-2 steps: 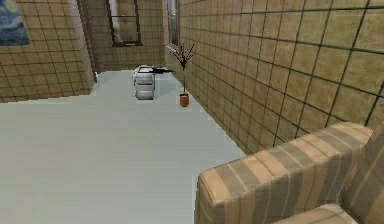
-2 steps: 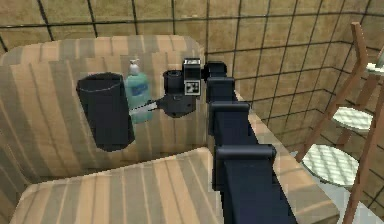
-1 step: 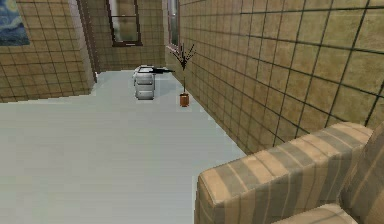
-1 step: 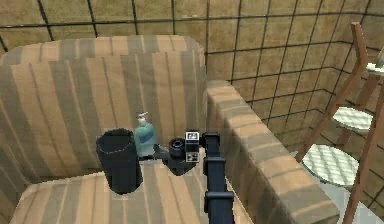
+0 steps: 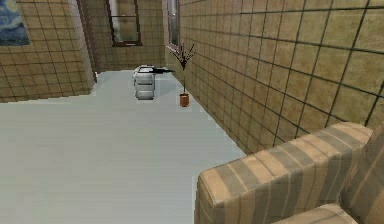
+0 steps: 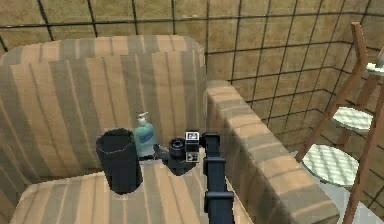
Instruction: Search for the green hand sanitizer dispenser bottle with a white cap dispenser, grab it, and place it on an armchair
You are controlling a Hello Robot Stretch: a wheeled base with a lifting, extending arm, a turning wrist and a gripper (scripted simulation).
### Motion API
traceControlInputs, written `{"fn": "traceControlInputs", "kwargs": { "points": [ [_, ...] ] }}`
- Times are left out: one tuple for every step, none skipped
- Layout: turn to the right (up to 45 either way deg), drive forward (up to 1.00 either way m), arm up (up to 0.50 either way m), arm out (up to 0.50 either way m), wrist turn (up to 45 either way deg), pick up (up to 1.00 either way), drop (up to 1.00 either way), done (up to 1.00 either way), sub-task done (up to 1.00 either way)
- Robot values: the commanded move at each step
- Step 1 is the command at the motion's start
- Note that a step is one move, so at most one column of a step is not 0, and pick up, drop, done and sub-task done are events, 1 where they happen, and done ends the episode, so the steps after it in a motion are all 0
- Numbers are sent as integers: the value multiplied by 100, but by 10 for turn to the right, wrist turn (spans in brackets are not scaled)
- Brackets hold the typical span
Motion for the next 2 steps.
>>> {"fn": "traceControlInputs", "kwargs": {
  "points": [
    [0,0,0,0,0,0,100,0,0],
    [0,0,10,0,0,0,0,0,0]
  ]
}}
